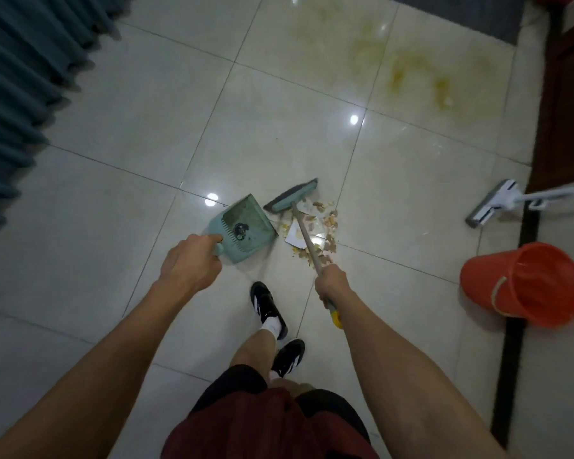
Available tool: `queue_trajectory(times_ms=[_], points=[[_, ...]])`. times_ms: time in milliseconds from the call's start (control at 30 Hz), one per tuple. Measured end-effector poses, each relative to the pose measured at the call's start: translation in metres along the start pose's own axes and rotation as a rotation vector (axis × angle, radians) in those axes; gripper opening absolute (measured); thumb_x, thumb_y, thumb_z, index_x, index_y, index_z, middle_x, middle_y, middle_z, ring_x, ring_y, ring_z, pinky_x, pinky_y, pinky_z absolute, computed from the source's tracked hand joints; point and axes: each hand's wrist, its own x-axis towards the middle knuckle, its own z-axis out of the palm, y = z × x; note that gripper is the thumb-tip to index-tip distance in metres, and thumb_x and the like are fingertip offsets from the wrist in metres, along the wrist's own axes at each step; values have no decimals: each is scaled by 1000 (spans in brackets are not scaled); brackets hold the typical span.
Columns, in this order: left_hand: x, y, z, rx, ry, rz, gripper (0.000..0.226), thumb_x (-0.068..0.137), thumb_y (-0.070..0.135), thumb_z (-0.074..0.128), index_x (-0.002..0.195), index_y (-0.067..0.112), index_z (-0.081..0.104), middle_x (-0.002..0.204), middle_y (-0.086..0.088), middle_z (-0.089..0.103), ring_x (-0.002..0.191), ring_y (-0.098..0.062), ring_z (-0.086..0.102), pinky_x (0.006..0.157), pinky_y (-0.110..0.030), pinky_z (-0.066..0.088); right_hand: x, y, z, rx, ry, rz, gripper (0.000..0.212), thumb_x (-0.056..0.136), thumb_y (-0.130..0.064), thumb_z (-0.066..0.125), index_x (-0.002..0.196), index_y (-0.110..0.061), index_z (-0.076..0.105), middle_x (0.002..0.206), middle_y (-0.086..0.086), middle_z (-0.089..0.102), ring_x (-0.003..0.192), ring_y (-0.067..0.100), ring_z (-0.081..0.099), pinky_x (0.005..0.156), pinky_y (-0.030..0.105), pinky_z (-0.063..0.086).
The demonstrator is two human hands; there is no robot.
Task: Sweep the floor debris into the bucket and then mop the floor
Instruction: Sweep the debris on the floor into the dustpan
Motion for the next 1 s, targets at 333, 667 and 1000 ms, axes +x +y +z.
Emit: queue_trajectory(times_ms=[333, 667, 1000], points=[[-62, 17, 16, 67, 1, 71, 42, 92, 15, 50, 128, 30, 64, 96, -6, 68, 76, -26, 63, 68, -35, 57, -56, 117, 12, -16, 22, 73, 26, 94, -2, 45, 116, 1, 60, 87, 15, 57, 60, 30, 61, 41, 34, 51], [-66, 18, 9, 119, -6, 129, 45, 89, 12, 49, 128, 28, 63, 94, -6, 67, 73, -25, 63, 65, -34, 56, -81, 140, 20, 192, 219, -14, 24, 98, -10, 48, 115, -5, 64, 98, 13, 66, 69, 31, 66, 45, 35, 56], [-23, 5, -7, 123, -66, 199, 43, 91, 11, 51, 129, 26, 64, 94, -5, 68, 75, -24, 63, 63, -32, 54, -59, 73, 6, 495, 169, 29, 27, 88, -3, 60, 115, -3, 67, 98, 15, 63, 67, 24, 59, 44, 30, 53]])
